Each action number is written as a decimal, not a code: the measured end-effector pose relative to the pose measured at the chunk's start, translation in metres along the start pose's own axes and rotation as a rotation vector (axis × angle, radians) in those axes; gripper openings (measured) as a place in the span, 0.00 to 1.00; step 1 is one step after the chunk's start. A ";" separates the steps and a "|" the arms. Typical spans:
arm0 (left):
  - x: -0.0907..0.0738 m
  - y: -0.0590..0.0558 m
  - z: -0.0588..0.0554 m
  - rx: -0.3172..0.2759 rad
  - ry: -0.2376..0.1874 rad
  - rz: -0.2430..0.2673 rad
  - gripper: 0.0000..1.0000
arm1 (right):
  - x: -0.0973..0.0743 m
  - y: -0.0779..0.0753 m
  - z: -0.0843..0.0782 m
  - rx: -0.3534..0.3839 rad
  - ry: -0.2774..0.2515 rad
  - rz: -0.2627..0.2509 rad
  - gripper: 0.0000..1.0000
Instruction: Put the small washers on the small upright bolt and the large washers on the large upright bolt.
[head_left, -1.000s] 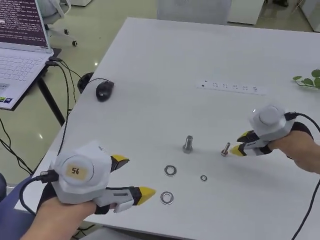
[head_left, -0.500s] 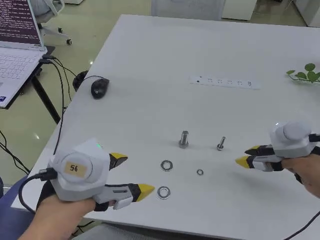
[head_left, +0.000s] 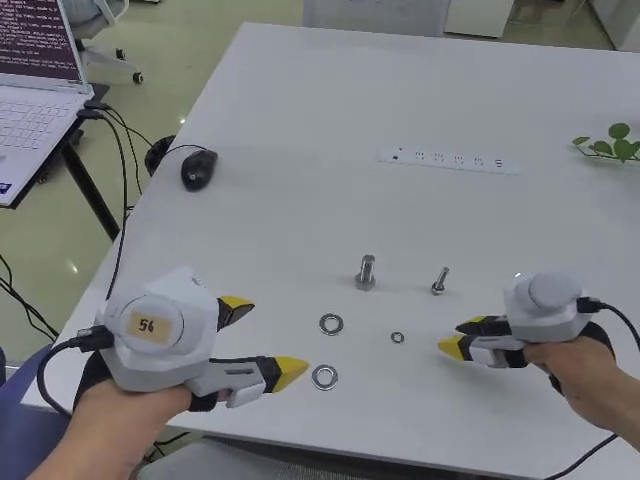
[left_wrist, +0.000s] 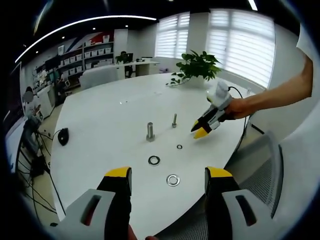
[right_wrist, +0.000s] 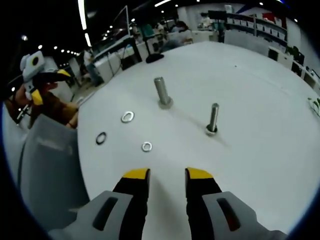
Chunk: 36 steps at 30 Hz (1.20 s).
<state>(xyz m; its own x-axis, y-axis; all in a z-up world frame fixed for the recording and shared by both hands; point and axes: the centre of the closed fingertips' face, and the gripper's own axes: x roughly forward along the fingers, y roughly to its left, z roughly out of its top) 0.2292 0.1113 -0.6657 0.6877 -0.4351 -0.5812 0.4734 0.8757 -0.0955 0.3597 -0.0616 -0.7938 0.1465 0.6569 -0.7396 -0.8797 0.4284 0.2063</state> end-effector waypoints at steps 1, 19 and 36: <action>-0.001 0.000 0.000 -0.002 -0.001 0.001 0.58 | 0.002 0.001 0.001 -0.004 0.001 0.006 0.29; -0.006 0.001 -0.004 -0.012 -0.006 0.015 0.58 | 0.044 0.020 0.017 -0.163 0.092 0.060 0.25; -0.006 0.002 -0.007 -0.012 0.002 0.014 0.58 | 0.055 0.022 0.010 -0.463 0.299 0.068 0.18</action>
<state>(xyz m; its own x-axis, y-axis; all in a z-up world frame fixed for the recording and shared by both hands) 0.2223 0.1171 -0.6677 0.6933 -0.4221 -0.5841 0.4568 0.8843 -0.0968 0.3526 -0.0098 -0.8241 0.0074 0.4399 -0.8980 -0.9995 0.0300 0.0065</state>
